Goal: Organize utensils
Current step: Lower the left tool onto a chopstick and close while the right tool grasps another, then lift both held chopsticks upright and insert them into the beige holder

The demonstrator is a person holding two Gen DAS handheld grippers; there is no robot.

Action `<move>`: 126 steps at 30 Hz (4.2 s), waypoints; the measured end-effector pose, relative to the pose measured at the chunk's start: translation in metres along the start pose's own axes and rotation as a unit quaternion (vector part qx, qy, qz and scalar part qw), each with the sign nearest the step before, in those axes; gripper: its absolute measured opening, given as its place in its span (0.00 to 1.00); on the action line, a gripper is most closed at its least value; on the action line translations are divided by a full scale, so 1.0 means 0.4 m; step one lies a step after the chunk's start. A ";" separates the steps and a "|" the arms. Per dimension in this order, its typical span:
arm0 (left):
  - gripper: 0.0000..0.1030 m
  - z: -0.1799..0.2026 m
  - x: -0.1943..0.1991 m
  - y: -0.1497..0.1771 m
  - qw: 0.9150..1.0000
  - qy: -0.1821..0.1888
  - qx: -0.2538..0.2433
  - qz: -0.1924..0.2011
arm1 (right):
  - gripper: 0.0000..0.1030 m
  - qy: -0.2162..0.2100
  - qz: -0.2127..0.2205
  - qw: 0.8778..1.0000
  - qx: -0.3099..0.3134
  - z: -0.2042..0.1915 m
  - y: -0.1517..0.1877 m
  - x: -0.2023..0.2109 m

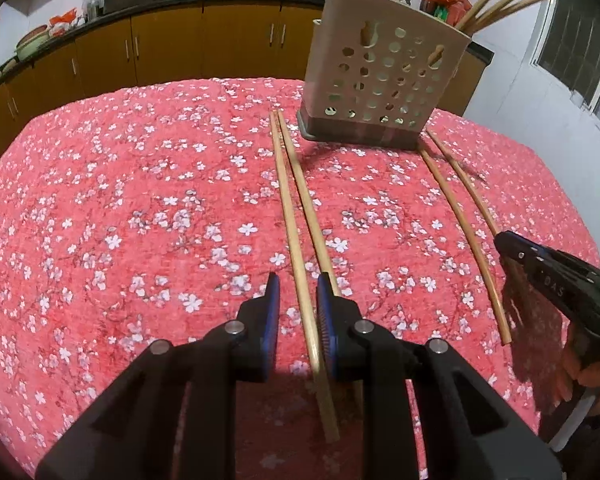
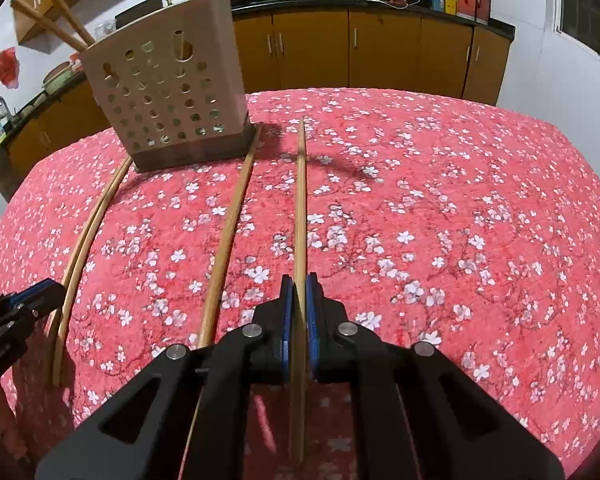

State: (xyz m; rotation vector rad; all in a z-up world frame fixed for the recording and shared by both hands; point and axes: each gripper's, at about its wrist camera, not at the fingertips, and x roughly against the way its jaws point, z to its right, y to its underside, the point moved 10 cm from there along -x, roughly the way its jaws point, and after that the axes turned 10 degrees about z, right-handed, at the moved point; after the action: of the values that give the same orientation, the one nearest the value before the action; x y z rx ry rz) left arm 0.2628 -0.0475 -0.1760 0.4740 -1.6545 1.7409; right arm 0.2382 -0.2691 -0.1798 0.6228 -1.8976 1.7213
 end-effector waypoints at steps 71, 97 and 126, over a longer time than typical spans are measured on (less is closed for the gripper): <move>0.08 -0.129 0.093 -0.059 0.998 -0.035 0.025 0.041 | 0.07 -0.004 0.066 0.997 -0.034 0.053 -0.090 0.084; 0.08 -0.118 0.330 -0.307 0.978 -0.013 0.045 0.201 | 0.07 -0.014 0.191 0.981 -0.036 0.047 -0.274 0.230; 0.07 0.087 0.494 -0.722 0.916 0.053 0.049 0.395 | 0.07 -0.102 0.374 0.921 -0.024 -0.125 -0.637 0.423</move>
State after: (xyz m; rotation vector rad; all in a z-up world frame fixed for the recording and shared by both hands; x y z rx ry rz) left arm 0.3156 -0.0486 0.1715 -0.3107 -1.8125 2.3677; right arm 0.2726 -0.2444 0.1273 0.0267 -2.5311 2.0946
